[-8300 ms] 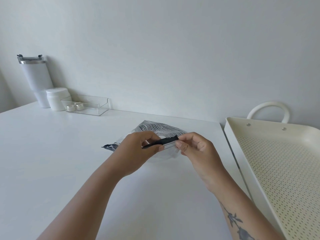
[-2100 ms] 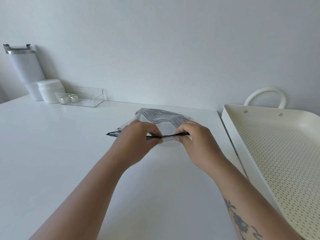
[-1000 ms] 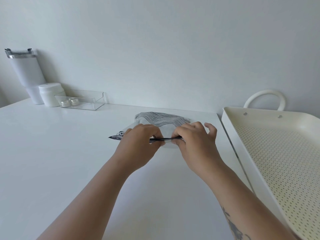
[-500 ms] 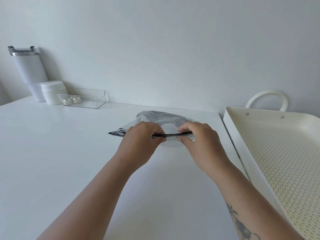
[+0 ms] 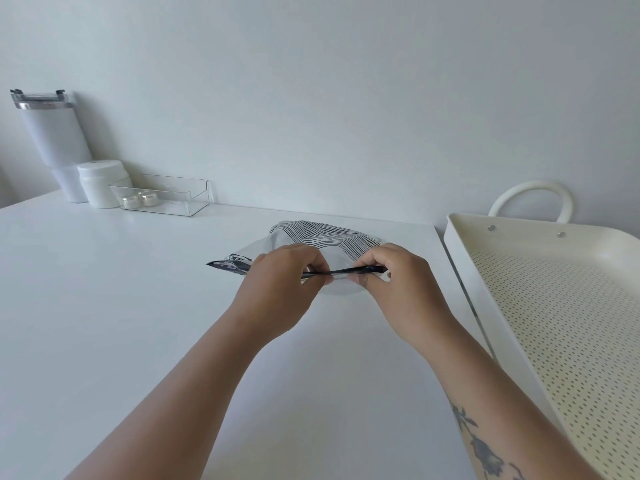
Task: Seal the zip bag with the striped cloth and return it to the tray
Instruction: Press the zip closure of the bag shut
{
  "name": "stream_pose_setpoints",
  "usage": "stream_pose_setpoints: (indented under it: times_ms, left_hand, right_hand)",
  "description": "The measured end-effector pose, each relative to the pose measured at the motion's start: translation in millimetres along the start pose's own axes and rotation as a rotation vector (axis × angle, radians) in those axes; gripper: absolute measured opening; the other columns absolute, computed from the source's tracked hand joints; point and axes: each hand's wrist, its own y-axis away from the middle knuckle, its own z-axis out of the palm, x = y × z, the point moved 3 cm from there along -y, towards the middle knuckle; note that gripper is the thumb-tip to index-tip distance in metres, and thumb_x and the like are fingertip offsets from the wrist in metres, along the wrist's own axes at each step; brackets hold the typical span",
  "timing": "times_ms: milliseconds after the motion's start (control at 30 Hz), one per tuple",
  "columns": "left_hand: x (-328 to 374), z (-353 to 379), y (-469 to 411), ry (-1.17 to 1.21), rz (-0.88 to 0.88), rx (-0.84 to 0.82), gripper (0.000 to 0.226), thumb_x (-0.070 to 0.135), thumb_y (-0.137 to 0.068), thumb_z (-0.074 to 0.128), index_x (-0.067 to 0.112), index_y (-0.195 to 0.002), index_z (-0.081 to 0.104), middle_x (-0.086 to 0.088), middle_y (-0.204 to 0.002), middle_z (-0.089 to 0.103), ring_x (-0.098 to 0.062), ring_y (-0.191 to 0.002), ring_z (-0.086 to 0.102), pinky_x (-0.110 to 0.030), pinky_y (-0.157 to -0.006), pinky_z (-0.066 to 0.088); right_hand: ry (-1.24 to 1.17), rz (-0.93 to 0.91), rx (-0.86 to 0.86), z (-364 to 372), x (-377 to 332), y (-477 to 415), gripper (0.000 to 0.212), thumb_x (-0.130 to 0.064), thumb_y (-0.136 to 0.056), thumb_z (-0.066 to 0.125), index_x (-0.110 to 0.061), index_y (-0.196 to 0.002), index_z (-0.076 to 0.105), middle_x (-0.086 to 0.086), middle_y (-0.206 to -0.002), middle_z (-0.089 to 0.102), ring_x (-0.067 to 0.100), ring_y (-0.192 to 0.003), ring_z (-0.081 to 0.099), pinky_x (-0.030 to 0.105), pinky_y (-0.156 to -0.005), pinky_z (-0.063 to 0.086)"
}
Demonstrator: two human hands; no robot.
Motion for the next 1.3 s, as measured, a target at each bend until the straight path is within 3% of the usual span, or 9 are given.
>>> stream_pose_setpoints:
  times_ms: [133, 433, 500, 633, 867, 1033, 1133, 1233, 1300]
  left_hand:
    - [-4, -1, -2, 0.012, -0.021, 0.057, 0.006, 0.023, -0.087, 0.067, 0.025, -0.081, 0.065, 0.014, -0.080, 0.064, -0.010, -0.083, 0.060, -0.039, -0.082, 0.049]
    - [-10, -5, -2, 0.088, -0.054, -0.023, 0.007, 0.039, -0.082, 0.069, 0.036, -0.086, 0.063, 0.034, -0.089, 0.060, -0.001, -0.074, 0.056, -0.022, -0.056, 0.043]
    - [-9, -3, -3, 0.093, -0.055, -0.019, 0.005, 0.036, -0.084, 0.068, 0.035, -0.082, 0.063, 0.020, -0.081, 0.065, -0.005, -0.062, 0.054, -0.024, -0.051, 0.041]
    - [-9, 0, -4, 0.086, -0.069, -0.013, 0.011, 0.030, -0.088, 0.064, 0.033, -0.078, 0.061, 0.010, -0.077, 0.064, -0.009, -0.069, 0.054, -0.025, -0.055, 0.041]
    - [-9, -2, -3, 0.129, -0.104, -0.012, 0.007, 0.032, -0.086, 0.068, 0.032, -0.079, 0.065, 0.011, -0.078, 0.068, -0.007, -0.074, 0.061, -0.028, -0.064, 0.050]
    - [-10, -7, -1, 0.133, -0.071, -0.024, 0.003, 0.028, -0.084, 0.072, 0.030, -0.083, 0.070, 0.023, -0.074, 0.067, 0.014, -0.066, 0.055, -0.003, -0.056, 0.037]
    - [-9, -4, -1, 0.079, -0.061, -0.040, 0.007, 0.024, -0.088, 0.066, 0.028, -0.082, 0.068, 0.018, -0.078, 0.066, 0.010, -0.066, 0.055, -0.008, -0.056, 0.037]
    - [0, 1, -1, -0.010, -0.009, -0.033, 0.006, 0.024, -0.092, 0.060, 0.025, -0.087, 0.064, 0.015, -0.082, 0.062, -0.003, -0.080, 0.055, -0.028, -0.073, 0.045]
    - [7, 4, 0, -0.051, 0.033, -0.027, 0.005, 0.022, -0.093, 0.059, 0.023, -0.089, 0.062, 0.016, -0.081, 0.058, -0.012, -0.087, 0.054, -0.037, -0.081, 0.046]
  right_hand:
    - [-0.261, 0.144, 0.010, 0, 7, 0, 0.016, -0.020, -0.084, 0.072, -0.026, -0.096, 0.065, -0.014, -0.095, 0.067, 0.000, -0.084, 0.060, 0.003, -0.069, 0.041]
    - [-0.391, 0.231, 0.018, -2, 10, 1, 0.006, -0.023, -0.085, 0.069, -0.021, -0.079, 0.069, -0.005, -0.076, 0.067, 0.006, -0.070, 0.055, 0.019, -0.064, 0.040]
    - [-0.381, 0.232, 0.009, 0, 9, 1, 0.005, -0.024, -0.084, 0.070, -0.022, -0.079, 0.070, -0.004, -0.078, 0.070, 0.007, -0.070, 0.056, 0.018, -0.063, 0.041]
    - [-0.427, 0.208, 0.002, 1, 5, 3, 0.004, -0.023, -0.084, 0.071, -0.024, -0.080, 0.072, -0.012, -0.073, 0.069, -0.002, -0.068, 0.058, 0.004, -0.060, 0.039]
    - [-0.314, 0.130, 0.049, -2, -2, 1, 0.011, -0.016, -0.085, 0.070, -0.024, -0.078, 0.070, -0.005, -0.083, 0.070, 0.000, -0.077, 0.058, 0.004, -0.062, 0.039]
    - [-0.232, 0.128, 0.093, -8, 1, 1, 0.011, -0.018, -0.086, 0.069, -0.026, -0.079, 0.069, -0.007, -0.079, 0.067, -0.003, -0.075, 0.056, 0.004, -0.061, 0.039]
    - [-0.096, 0.084, 0.022, -8, -2, 2, 0.009, -0.019, -0.089, 0.064, -0.028, -0.087, 0.064, -0.014, -0.084, 0.063, -0.007, -0.077, 0.054, 0.008, -0.063, 0.039]
    - [0.155, -0.037, -0.023, -6, -12, 4, 0.016, -0.022, -0.088, 0.064, -0.030, -0.102, 0.061, -0.017, -0.104, 0.062, 0.006, -0.103, 0.054, 0.030, -0.087, 0.042]
    - [0.314, -0.109, -0.002, -3, -21, 5, 0.015, -0.024, -0.086, 0.067, -0.030, -0.099, 0.062, -0.016, -0.102, 0.062, 0.011, -0.102, 0.052, 0.034, -0.090, 0.038]
